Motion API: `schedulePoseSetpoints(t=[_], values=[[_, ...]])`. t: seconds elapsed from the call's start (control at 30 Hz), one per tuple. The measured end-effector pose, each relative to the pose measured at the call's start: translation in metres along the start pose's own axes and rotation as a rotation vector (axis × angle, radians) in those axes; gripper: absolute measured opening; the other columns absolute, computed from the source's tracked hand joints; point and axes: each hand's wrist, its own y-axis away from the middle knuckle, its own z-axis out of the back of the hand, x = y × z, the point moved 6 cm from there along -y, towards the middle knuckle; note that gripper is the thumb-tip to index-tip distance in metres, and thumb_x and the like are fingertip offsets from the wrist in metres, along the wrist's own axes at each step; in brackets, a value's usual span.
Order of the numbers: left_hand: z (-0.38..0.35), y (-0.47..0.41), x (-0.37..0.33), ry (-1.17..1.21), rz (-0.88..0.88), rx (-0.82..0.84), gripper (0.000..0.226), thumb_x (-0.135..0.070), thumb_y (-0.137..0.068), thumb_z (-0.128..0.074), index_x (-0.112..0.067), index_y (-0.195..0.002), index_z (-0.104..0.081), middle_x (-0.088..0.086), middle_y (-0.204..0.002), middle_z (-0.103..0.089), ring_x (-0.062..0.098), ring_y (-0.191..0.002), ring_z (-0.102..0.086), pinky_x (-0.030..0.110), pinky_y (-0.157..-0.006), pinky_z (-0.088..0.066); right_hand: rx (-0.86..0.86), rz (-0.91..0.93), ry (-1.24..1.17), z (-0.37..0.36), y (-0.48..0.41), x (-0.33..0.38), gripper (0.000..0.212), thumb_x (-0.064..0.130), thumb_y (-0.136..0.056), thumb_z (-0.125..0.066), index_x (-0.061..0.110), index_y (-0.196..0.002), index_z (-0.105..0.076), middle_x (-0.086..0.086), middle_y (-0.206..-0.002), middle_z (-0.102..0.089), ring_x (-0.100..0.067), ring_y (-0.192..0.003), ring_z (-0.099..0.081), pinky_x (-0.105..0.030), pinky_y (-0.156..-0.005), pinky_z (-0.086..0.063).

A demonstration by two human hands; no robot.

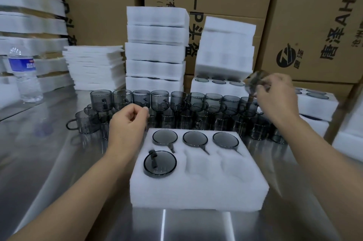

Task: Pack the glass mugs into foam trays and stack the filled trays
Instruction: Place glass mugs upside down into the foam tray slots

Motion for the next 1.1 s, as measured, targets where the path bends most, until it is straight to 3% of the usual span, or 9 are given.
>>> schedulePoseSetpoints(t=[0.1, 0.2, 0.3, 0.4, 0.5, 0.63, 0.8, 0.93, 1.1], values=[[-0.001, 0.002, -0.016, 0.245, 0.057, 0.01, 0.03, -0.014, -0.091, -0.056, -0.013, -0.062, -0.063, -0.006, -0.053, -0.06, 0.003, -0.05, -0.053, 0.013, -0.047, -0.044, 0.144, 0.106, -0.218, -0.011, 0.026, 0.051, 0.011, 0.021, -0.093, -0.054, 0.018, -0.1, -0.062, 0.003, -0.123, -0.05, -0.008, -0.092, -0.054, -0.027, -0.084, -0.047], [-0.016, 0.008, -0.027, 0.433, 0.152, 0.213, 0.022, -0.016, -0.094, -0.053, -0.009, -0.083, -0.07, 0.006, -0.085, -0.075, 0.016, -0.075, -0.071, 0.02, -0.057, -0.055, 0.309, 0.2, -0.404, -0.025, 0.073, 0.095, 0.011, 0.021, -0.093, -0.056, 0.028, -0.085, -0.057, 0.022, -0.104, -0.046, 0.004, -0.092, -0.05, -0.012, -0.079, -0.036], [-0.032, 0.017, -0.03, 0.471, 0.266, 0.438, 0.035, -0.038, -0.084, -0.056, -0.015, -0.109, -0.064, 0.011, -0.1, -0.073, 0.028, -0.081, -0.073, 0.024, -0.056, -0.056, 0.345, 0.287, -0.513, -0.029, 0.104, 0.112, 0.008, 0.015, -0.092, -0.056, 0.02, -0.086, -0.058, 0.017, -0.108, -0.047, 0.005, -0.096, -0.048, -0.007, -0.08, -0.035], [-0.039, 0.025, -0.035, 0.423, 0.292, 0.563, 0.052, -0.052, -0.076, -0.062, -0.021, -0.118, -0.06, 0.013, -0.1, -0.073, 0.029, -0.081, -0.072, 0.024, -0.057, -0.056, 0.36, 0.345, -0.577, -0.023, 0.115, 0.11, 0.009, 0.011, -0.09, -0.057, 0.019, -0.086, -0.058, 0.015, -0.119, -0.045, 0.012, -0.103, -0.043, 0.002, -0.076, -0.032], [-0.039, 0.03, -0.039, 0.43, 0.299, 0.607, 0.059, -0.048, -0.071, -0.067, -0.025, -0.125, -0.058, 0.014, -0.103, -0.072, 0.027, -0.078, -0.071, 0.026, -0.062, -0.056, 0.441, 0.379, -0.62, -0.018, 0.122, 0.103, 0.011, 0.013, -0.087, -0.062, 0.022, -0.084, -0.058, 0.019, -0.132, -0.044, 0.008, -0.106, -0.051, -0.002, -0.075, -0.038], [-0.047, 0.042, -0.044, 0.431, 0.248, 0.752, 0.059, -0.015, -0.076, -0.075, -0.029, -0.129, -0.053, 0.01, -0.113, -0.069, 0.03, -0.097, -0.069, 0.033, -0.075, -0.058, 0.442, 0.394, -0.656, -0.012, 0.122, 0.091, 0.011, 0.022, -0.079, -0.075, 0.021, -0.082, -0.064, 0.021, -0.133, -0.05, 0.01, -0.121, -0.046, -0.008, -0.098, -0.032], [-0.05, 0.047, -0.048, 0.429, 0.205, 0.77, 0.066, -0.004, -0.069, -0.059, -0.029, -0.129, -0.054, 0.005, -0.124, -0.062, 0.028, -0.104, -0.067, 0.029, -0.073, -0.056, 0.462, 0.416, -0.642, -0.011, 0.131, 0.091, 0.045, 0.049, -0.065, -0.076, 0.041, -0.101, -0.052, 0.027, -0.131, -0.05, 0.004, -0.124, -0.046, -0.023, -0.104, -0.035], [-0.051, 0.049, -0.045, 0.537, 0.254, 0.817, 0.062, 0.001, -0.071, -0.053, -0.022, -0.129, -0.055, 0.009, -0.121, -0.065, 0.034, -0.107, -0.065, 0.027, -0.068, -0.056, 0.294, 0.469, -0.567, -0.006, 0.133, 0.09, 0.046, 0.037, -0.065, -0.079, 0.026, -0.089, -0.041, 0.013, -0.124, -0.05, -0.006, -0.121, -0.046, -0.03, -0.101, -0.037], [-0.052, 0.049, -0.043, 0.62, 0.301, 0.859, 0.057, 0.005, -0.061, -0.053, -0.021, -0.109, -0.07, 0.007, -0.105, -0.07, 0.023, -0.101, -0.068, 0.027, -0.069, -0.055, 0.053, 0.533, -0.491, 0.004, 0.132, 0.089, 0.048, 0.027, -0.062, -0.083, 0.016, -0.089, -0.045, 0.004, -0.094, -0.045, -0.02, -0.092, -0.046, -0.027, -0.081, -0.039]])
